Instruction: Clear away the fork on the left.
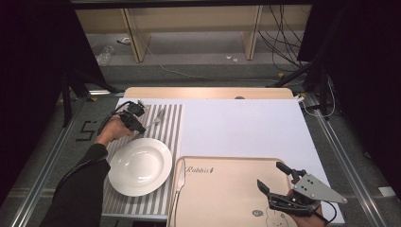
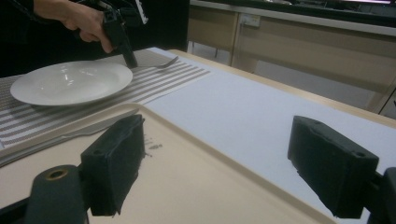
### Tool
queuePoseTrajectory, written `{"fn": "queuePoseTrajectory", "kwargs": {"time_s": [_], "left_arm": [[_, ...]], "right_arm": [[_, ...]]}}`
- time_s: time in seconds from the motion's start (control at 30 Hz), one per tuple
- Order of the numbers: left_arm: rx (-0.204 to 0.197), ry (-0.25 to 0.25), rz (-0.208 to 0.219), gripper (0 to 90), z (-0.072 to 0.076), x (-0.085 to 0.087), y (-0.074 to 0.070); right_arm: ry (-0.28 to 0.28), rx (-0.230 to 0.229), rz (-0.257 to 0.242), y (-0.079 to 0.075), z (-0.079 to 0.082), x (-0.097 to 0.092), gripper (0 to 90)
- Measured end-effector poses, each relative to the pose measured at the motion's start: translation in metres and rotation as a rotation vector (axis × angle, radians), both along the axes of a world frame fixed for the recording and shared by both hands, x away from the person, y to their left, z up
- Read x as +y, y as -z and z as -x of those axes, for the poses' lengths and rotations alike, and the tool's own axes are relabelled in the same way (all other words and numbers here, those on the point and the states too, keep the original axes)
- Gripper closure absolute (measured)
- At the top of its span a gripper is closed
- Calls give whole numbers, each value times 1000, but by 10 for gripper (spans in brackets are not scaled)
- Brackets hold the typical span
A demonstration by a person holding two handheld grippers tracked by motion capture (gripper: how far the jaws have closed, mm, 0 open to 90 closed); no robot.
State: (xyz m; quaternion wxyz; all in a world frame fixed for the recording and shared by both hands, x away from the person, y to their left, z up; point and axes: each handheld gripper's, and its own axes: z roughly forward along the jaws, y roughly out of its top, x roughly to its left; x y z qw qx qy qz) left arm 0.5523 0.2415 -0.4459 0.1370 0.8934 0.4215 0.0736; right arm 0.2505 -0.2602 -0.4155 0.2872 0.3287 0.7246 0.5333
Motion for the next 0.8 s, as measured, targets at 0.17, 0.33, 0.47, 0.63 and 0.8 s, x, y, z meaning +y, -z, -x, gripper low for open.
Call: {"fn": "queuePoseTrajectory", "kwargs": {"time_s": [0.17, 0.33, 0.47, 0.63, 0.8], "left_arm": [[-50, -35, 4, 824, -1, 3, -13], [-87, -60, 34, 824, 1, 4, -30], [-84, -67, 135, 823, 5, 1, -46], [-42, -28, 277, 823, 16, -6, -59], [-6, 0, 403, 824, 30, -15, -68]], "right_arm": [[1, 1, -1, 0, 0, 0, 195], [1, 2, 3, 0, 0, 0, 195], [0, 0, 5, 0, 0, 0, 195], [-1, 0, 4, 0, 0, 0, 195], [-2, 0, 7, 0, 0, 0, 195]]}}
